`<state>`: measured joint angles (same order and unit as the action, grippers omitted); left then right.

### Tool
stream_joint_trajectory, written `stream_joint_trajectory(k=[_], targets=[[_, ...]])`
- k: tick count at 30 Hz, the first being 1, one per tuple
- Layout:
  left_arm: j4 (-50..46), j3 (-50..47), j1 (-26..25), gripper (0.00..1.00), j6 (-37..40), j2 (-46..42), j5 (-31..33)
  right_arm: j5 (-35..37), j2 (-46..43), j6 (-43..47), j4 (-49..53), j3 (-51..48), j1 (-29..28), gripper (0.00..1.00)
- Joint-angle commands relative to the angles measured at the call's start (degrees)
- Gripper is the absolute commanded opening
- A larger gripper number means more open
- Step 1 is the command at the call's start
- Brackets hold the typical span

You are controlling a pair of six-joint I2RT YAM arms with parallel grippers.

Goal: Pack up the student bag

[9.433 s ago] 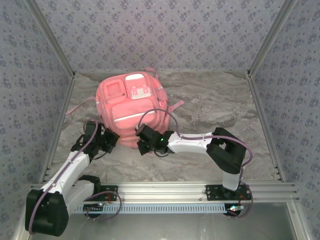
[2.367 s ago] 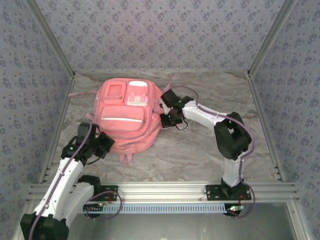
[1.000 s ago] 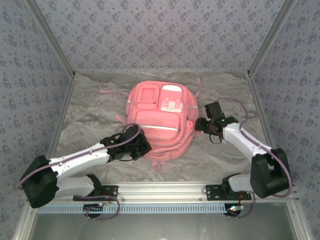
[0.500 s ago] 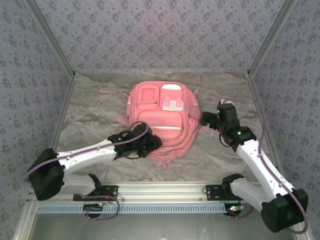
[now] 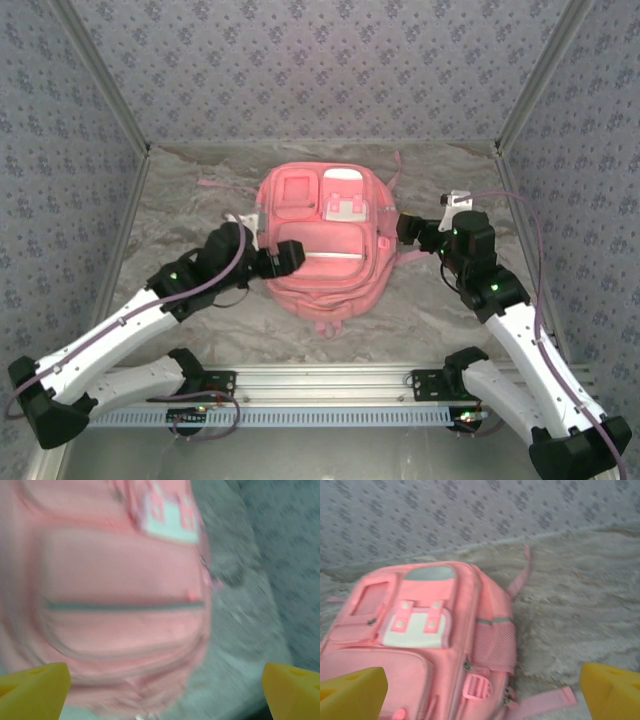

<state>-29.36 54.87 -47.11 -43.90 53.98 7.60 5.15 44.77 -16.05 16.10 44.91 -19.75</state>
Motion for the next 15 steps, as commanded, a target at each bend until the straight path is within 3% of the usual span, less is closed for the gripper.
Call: stream_joint_trajectory(k=[1, 2, 3, 4, 6, 7, 9, 11, 15], targets=[[-0.62, 1.18, 1.92, 0.98, 17.98, -1.29, 24.28, -4.65, -2.24, 8.89, -10.44, -4.66, 0.29, 1.0], [6.57, -1.88, 2.27, 0.98, 25.74, -1.92, 29.66, -5.43, -2.93, 13.14, -13.27, -6.72, 0.28, 1.0], [14.04, -5.5, 3.29, 0.98, 32.64, -2.45, 30.64, -5.32, -3.47, 15.72, -15.41, -8.66, 0.25, 1.0], [23.16, -9.93, 5.57, 0.98, 41.98, -2.92, 27.5, -3.57, -4.13, 17.03, -18.1, -11.12, 0.24, 1.0], [34.71, -16.6, 11.56, 0.98, 50.43, -3.35, 17.72, 2.98, -4.52, 16.97, -23.77, -15.87, 0.5, 1.0], [39.39, -19.49, 15.63, 0.98, 51.59, -3.23, 12.85, 5.92, -4.52, 17.85, -27.9, -19.5, 0.85, 1.0], [46.08, -23.62, 24.01, 0.98, 44.87, -2.38, 10.71, 9.01, -4.61, 20.47, -35.72, -25.05, 1.57, 1.0], [49.43, -26.02, 33.96, 0.98, 40.01, -0.26, 5.09, 7.93, -3.85, 24.57, -43.8, -30.03, 3.13, 1.0], [51.48, -28.06, 42.83, 0.98, 40.29, 6.65, 2.19, 5.53, 0.46, 25.3, -47.32, -32.63, 7.53, 1.0]])
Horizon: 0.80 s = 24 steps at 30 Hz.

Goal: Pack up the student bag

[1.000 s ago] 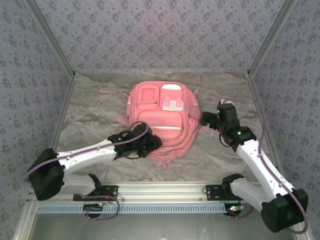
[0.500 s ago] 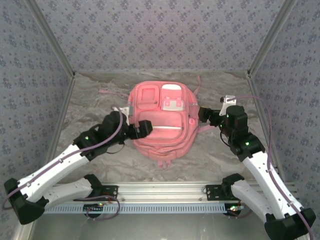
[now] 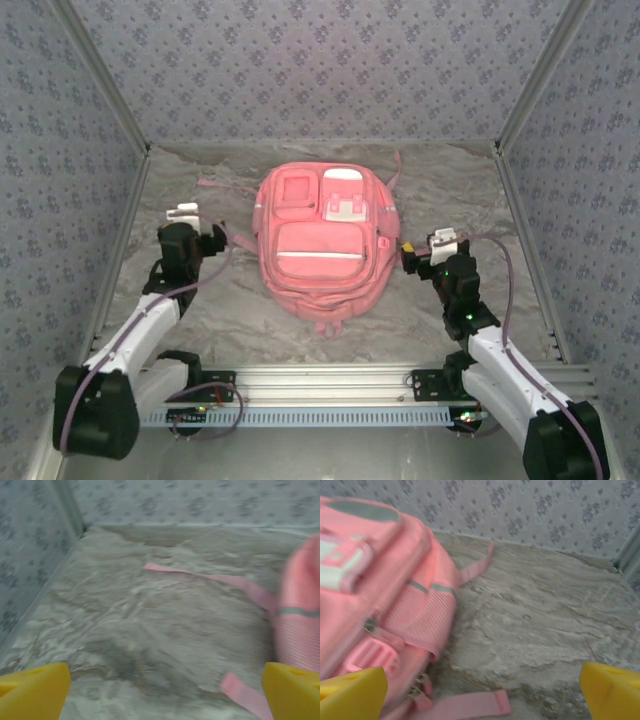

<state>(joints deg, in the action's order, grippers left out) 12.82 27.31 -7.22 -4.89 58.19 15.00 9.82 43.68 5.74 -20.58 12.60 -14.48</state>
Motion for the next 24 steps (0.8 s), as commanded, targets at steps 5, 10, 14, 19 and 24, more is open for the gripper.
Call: stream_joint_trajectory(k=[5, 10, 14, 19, 24], targets=[[22.72, -7.38, 7.65, 0.98, -2.41, 13.1, -6.16, 0.7, 11.51, 4.56, -21.84, -2.55, 5.1, 1.0], [32.07, -8.34, 8.04, 0.98, 1.96, 18.73, -9.54, 2.87, 24.78, 1.16, -30.66, -3.6, 9.46, 1.0], [50.33, -11.66, 10.05, 0.98, -0.65, 30.0, -8.0, -1.43, 33.27, -5.95, -44.22, -5.07, 12.93, 1.0], [34.4, -4.09, 10.08, 0.98, 4.18, 29.72, -20.04, -11.6, 46.32, -7.8, -54.11, -3.22, 17.56, 1.0], [34.0, -3.73, 9.93, 0.98, 3.88, 29.9, -18.62, -20.0, 44.61, -6.1, -33.51, 7.07, 19.69, 1.0]])
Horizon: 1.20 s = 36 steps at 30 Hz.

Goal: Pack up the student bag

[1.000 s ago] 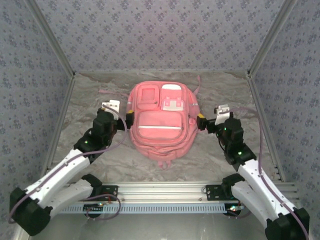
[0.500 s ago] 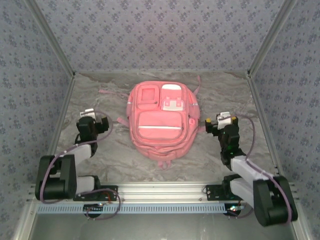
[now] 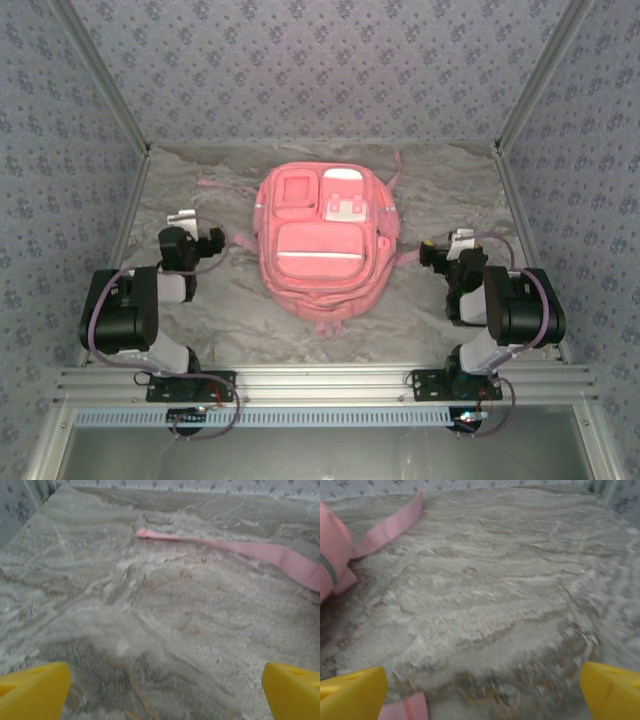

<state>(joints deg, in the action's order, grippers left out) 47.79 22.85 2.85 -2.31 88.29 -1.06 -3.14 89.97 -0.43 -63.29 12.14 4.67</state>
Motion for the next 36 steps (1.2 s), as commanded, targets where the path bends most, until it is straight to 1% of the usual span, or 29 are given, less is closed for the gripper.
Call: stream_joint_trajectory(k=[1, 2, 3, 4, 5, 10, 12, 14, 18, 36], targets=[[-0.85, 0.8, -0.14, 0.98, 1.21, -0.2, -2.53, -6.24, -2.06, 1.49, 13.69, 9.58, 0.23, 1.0], [-0.7, 0.75, -0.18, 0.98, 1.18, -0.18, -2.54, -3.01, -1.67, 1.17, 11.27, 8.22, -0.65, 1.0], [-0.94, 0.78, -0.15, 0.98, 1.18, -0.16, -2.55, -0.28, -0.98, -2.54, 10.27, 8.4, -0.56, 1.0], [-0.79, 0.77, -0.06, 0.98, 1.18, -0.12, -2.54, 2.02, -1.66, -1.24, 11.38, 8.82, -0.99, 1.0], [-0.93, 0.87, -0.13, 0.98, 1.24, -0.22, -2.54, 2.88, -1.77, -0.53, 13.9, 9.66, -1.63, 1.0], [-0.86, 0.88, -0.11, 0.98, 1.24, -0.18, -2.54, 5.69, -1.73, 0.32, 11.85, 8.84, -3.37, 1.0], [-0.86, 0.8, -0.09, 0.98, 1.18, -0.13, -2.54, 5.13, -1.68, 0.2, 13.12, 9.06, -3.44, 1.0], [-0.86, 0.73, -0.11, 0.98, 1.16, -0.16, -2.55, 7.51, -1.75, 0.71, 11.1, 8.33, -4.3, 1.0], [-0.86, 0.79, -0.07, 0.98, 1.2, -0.18, -2.54, 4.41, -1.64, 0.43, 13.28, 9.08, -3.63, 1.0], [-0.68, 0.7, -0.19, 0.98, 1.24, -0.17, -2.47, 3.93, -1.59, 0.43, 13.52, 9.16, -3.39, 1.0]])
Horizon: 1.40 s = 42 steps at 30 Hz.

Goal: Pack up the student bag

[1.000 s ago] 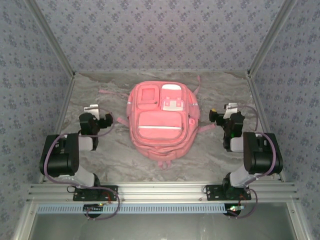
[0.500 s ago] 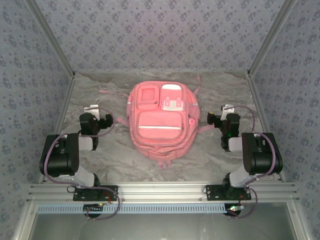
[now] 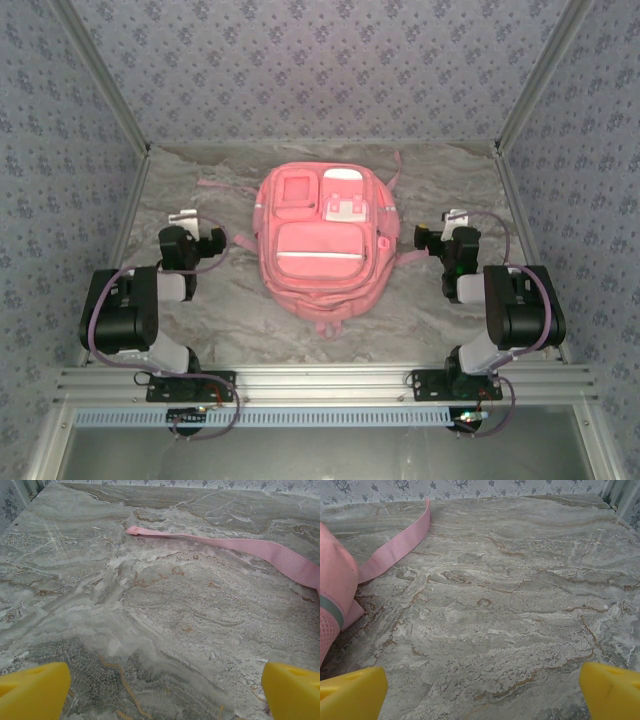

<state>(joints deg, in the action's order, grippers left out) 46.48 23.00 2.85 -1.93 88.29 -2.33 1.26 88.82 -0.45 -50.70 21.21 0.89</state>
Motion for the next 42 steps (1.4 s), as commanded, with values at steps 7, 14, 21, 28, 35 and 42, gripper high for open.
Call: stream_joint_trajectory(k=[7, 14, 21, 28, 35, 42], targets=[[0.63, 0.55, -0.14, 0.98, 0.88, -0.19, -1.19, -0.47, -0.49, 0.44, 0.95, 0.06, 0.39, 1.0], [0.62, 0.53, -0.62, 0.98, 1.01, -0.21, -0.26, -0.51, -0.49, 0.37, 0.95, 0.07, 0.43, 1.0], [0.62, 0.49, -0.75, 0.98, 1.06, -0.27, 0.12, -0.51, -0.49, 0.3, 0.95, 0.12, 0.41, 1.0], [0.62, 0.54, -0.75, 0.98, 1.07, -0.27, 0.16, -0.55, -0.49, 0.33, 0.95, 0.12, 0.43, 1.0], [0.63, 0.55, -0.77, 0.98, 1.11, -0.29, 0.13, -0.53, -0.48, 0.34, 0.95, 0.1, 0.5, 1.0], [0.63, 0.55, -0.81, 0.98, 1.19, -0.3, 0.13, -0.56, -0.48, 0.36, 0.98, 0.13, 0.52, 1.0]])
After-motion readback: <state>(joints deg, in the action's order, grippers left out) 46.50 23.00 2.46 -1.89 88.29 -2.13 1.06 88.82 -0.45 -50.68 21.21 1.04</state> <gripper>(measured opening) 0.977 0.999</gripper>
